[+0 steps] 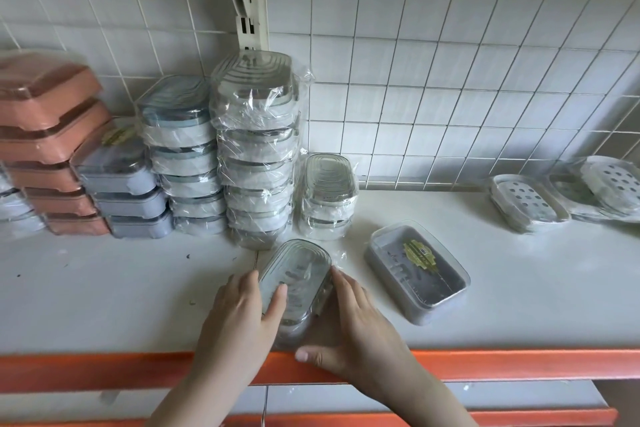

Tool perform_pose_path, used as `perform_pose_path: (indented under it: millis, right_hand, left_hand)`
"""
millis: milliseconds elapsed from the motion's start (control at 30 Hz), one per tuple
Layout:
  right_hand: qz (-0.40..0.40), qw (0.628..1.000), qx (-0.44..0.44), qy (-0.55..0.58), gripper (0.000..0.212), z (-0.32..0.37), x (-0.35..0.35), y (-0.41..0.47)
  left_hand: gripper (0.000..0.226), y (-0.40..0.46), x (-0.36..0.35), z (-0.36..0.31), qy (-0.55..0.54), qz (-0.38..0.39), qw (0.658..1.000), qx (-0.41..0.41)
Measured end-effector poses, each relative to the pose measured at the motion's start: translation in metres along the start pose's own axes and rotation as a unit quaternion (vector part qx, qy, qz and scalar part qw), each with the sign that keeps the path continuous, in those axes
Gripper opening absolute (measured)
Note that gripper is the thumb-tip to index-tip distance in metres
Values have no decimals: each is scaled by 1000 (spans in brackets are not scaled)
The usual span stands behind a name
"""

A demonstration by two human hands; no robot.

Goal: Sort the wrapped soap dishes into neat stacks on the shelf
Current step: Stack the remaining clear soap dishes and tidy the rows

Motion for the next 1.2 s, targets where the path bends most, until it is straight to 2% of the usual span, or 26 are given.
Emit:
perform_pose_path:
  millis: [67,133,200,267,367,467,600,667,800,867,1067,1200]
  right_hand:
    - [-1,1000,1,-21,135,2,-1,0]
    - [-19,1000,5,-9,131,3,0,0]
    - [-62,997,21,36,125,1,4,1]
    - [-119,990,48,66,117,1,12,0]
    - [-204,972,77,87,105,4,31,-3]
    - [-232,965,78,94,103,6,54,3]
    - [-207,974,48,82,109,-8,87,31]
    - [-173,978,23,115,106,-17,101,51]
    - [-130,977,26,167,68,-27,117,82]
    - [-102,972,22,209,58,-30,117,94]
    - [-89,966,6,241,43,-39,120,119]
    - [-104,975,8,198,39,-40,120,130]
  left_hand:
    - [72,-3,-1,1,-45,-10,999,1]
    - [63,-7,3,-8,-86,-37,995,-42]
    - [47,-14,10,-19,-138,-75,983,-100]
    - [39,-19,15,-28,-185,-102,968,-139]
    - [42,-18,22,-40,-238,-116,948,-177]
    - [50,-5,29,-56,-266,-111,936,-203]
    - [62,33,27,-73,-292,-24,937,-191]
    - [65,53,23,-78,-298,-7,938,-178]
    - [56,78,20,-88,-282,-54,949,-127]
    - [55,82,20,-91,-285,-79,949,-107]
    - [54,91,24,-100,-277,-96,950,-107]
    - [56,93,19,-100,-257,-76,958,-100]
Point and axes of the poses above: each hand's wrist, its own y-axis towards the middle knuckle, its own x-axis out of the back of the hand, z = x × y, the point moved 6 cm from there along y, towards the middle knuckle, and after that the axes turned 1 degree about x, right-handed, at the moved point
